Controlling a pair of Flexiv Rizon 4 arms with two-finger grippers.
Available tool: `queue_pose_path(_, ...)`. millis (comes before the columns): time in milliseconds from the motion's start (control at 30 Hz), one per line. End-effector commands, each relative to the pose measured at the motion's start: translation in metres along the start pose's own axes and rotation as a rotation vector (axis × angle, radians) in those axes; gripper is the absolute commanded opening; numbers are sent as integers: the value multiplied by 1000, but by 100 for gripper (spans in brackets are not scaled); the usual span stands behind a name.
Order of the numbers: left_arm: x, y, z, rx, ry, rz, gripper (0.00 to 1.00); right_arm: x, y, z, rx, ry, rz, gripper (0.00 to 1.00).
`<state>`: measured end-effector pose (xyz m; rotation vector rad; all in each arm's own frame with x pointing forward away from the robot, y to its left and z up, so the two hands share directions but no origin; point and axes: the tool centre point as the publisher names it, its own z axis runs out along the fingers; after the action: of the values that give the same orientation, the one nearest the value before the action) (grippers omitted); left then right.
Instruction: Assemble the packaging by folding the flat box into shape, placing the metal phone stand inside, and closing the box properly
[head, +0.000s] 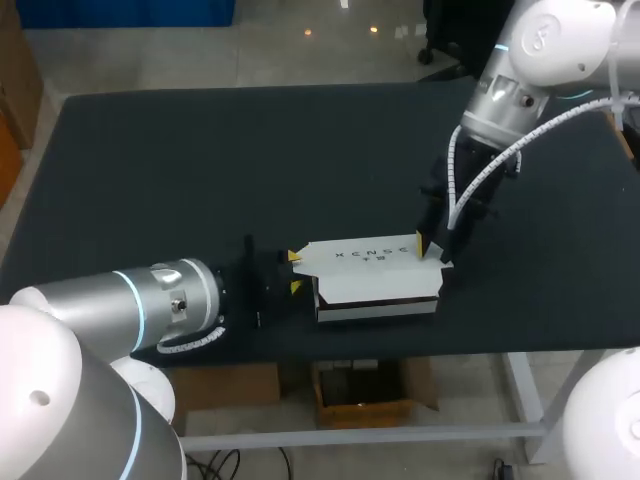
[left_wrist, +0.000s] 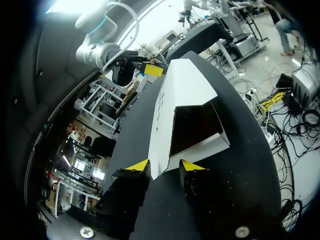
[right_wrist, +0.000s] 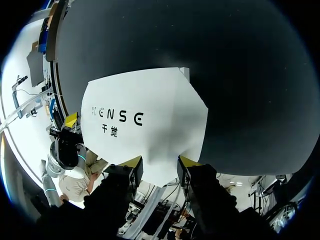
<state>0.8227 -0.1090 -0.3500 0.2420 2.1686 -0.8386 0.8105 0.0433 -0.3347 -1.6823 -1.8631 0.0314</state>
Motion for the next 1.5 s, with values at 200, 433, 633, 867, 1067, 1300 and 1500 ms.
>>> queue_pose_path(200, -12, -16, -53, -108, 125, -142, 88, 0, 0, 4, 3, 5, -5, 43)
queue_pose_path(433, -40, -24, -62, -261, 367, -325, 100, -1, -1, 6, 2, 8, -6, 43)
queue_pose_path(633, -45, -19, -62, -834, 350, -90, 100, -2, -2, 6, -1, 9, -6, 43)
queue_pose_path(867, -48, -27, -75, -689, 313, -40, 100, -1, -3, 6, -9, 7, -9, 43)
queue_pose_path(1067, -48, -27, -75, -689, 313, -40, 100, 0, -2, 9, -3, 10, -7, 43)
queue_pose_path(1300, -52, -51, -53, -716, 445, -276, 100, 0, -4, 7, -9, 8, -6, 43)
queue_pose_path(1500, -62, -67, -40, -838, 630, -606, 100, 0, -4, 9, -6, 9, -3, 43)
